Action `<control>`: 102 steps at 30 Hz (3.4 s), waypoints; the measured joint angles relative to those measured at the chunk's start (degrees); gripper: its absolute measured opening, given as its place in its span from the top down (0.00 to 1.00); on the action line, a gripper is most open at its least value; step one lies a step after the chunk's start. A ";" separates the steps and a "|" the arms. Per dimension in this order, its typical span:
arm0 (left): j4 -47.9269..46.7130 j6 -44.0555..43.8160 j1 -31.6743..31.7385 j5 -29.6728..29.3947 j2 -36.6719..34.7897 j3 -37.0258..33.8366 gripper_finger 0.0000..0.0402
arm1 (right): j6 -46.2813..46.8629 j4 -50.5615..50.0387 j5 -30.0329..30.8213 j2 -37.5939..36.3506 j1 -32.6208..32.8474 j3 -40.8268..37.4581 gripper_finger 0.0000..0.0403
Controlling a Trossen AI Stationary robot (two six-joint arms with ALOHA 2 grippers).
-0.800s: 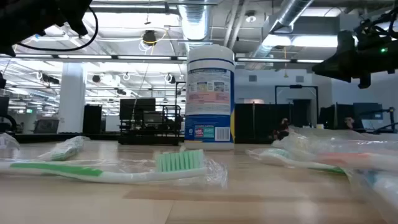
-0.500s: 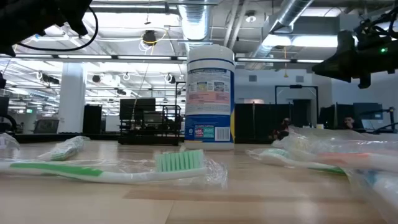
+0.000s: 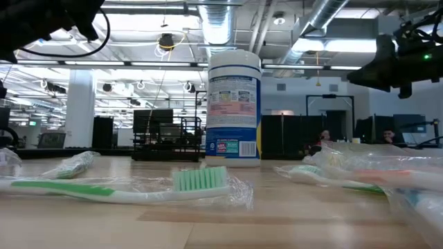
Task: Pick & Place toothbrushing station
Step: Put the top green toothbrush into the mesh organizer
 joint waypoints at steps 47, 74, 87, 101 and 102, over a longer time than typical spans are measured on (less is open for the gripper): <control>-29.98 -38.91 -2.68 6.46 27.04 23.63 0.89 | -2.06 -1.50 -2.75 0.01 0.70 0.85 0.83; -62.96 -80.05 -17.99 2.51 44.17 31.96 1.00 | -4.53 -0.53 -2.75 -0.01 0.63 0.87 0.83; -83.63 -87.30 -15.36 7.10 51.13 43.66 1.00 | -6.16 -0.10 -2.58 -0.02 0.61 0.87 0.83; -83.23 -88.56 -11.45 4.74 51.58 37.11 0.87 | -6.65 0.41 -2.54 -0.03 0.61 0.87 0.83; -83.12 -88.74 -11.45 4.73 51.58 36.65 0.85 | -6.64 0.45 -2.53 -0.03 0.61 0.87 0.83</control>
